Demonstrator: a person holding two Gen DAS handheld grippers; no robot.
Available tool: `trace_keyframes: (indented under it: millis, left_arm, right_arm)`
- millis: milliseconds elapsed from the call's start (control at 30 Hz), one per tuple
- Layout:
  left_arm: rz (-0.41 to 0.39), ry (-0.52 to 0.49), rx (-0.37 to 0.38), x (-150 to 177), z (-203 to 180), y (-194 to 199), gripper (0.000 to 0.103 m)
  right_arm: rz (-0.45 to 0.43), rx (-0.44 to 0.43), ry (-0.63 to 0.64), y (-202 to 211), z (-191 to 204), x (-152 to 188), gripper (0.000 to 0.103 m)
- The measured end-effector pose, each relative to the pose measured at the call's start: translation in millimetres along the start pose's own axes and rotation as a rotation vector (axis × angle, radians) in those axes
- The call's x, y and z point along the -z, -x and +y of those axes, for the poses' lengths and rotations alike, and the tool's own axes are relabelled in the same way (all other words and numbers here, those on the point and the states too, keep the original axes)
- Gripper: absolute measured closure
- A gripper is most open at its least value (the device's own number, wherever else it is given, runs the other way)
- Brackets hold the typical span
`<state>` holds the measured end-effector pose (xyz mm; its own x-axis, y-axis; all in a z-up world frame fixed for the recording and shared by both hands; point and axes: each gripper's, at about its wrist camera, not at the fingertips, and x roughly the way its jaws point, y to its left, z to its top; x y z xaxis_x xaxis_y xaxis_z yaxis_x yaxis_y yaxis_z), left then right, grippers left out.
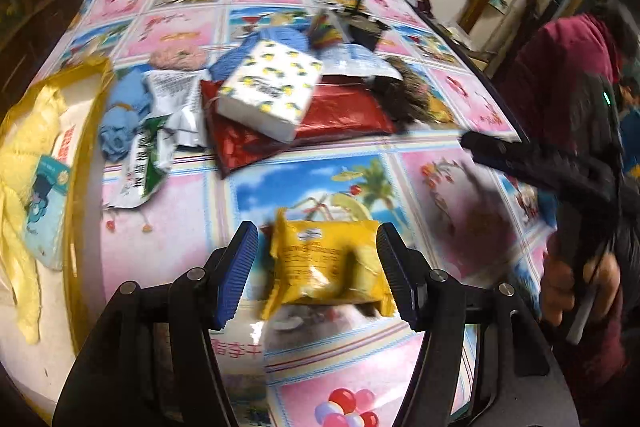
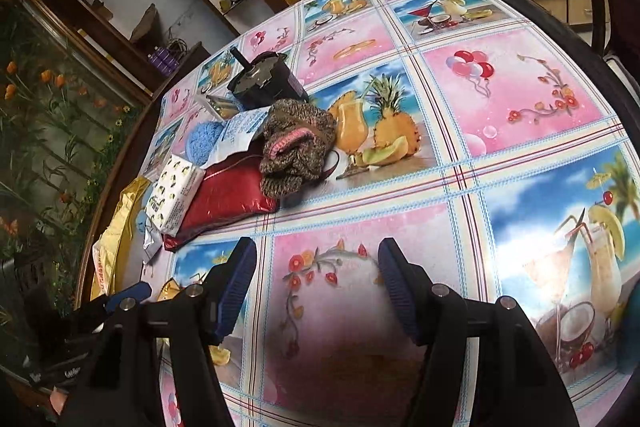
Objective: Organize soft objects
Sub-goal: 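Grasp the yellow crackers pack with the left tool while the right tool grasps the brown knitted hat, then lower the crackers pack and the knitted hat into the tray and release both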
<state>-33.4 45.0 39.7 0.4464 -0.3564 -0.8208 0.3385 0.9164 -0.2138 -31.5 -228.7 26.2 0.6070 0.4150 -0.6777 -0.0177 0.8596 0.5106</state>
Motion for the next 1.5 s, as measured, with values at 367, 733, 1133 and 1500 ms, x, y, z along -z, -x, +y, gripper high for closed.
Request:
trace_keyframes:
  millis: [367,733,1133,1500]
  left_arm:
    - [-0.013,-0.199,-0.148,12,-31,-29,0.031]
    - [-0.031,-0.113,-0.173,9,-11,-38,0.068]
    - [-0.094,0.037,0.049,16,4,2,0.074]
    - [-0.262,0.078,-0.03,37,29,88,0.074]
  right_arm:
    - [-0.015,0.11,0.048,-34,18,-54,0.039]
    - [0.063,0.156,0.187,-77,48,-51,0.063]
    - [0.048,0.093,0.15,-38,28,-28,0.064]
    - [0.041,0.011,0.114,-5,42,-8,0.064]
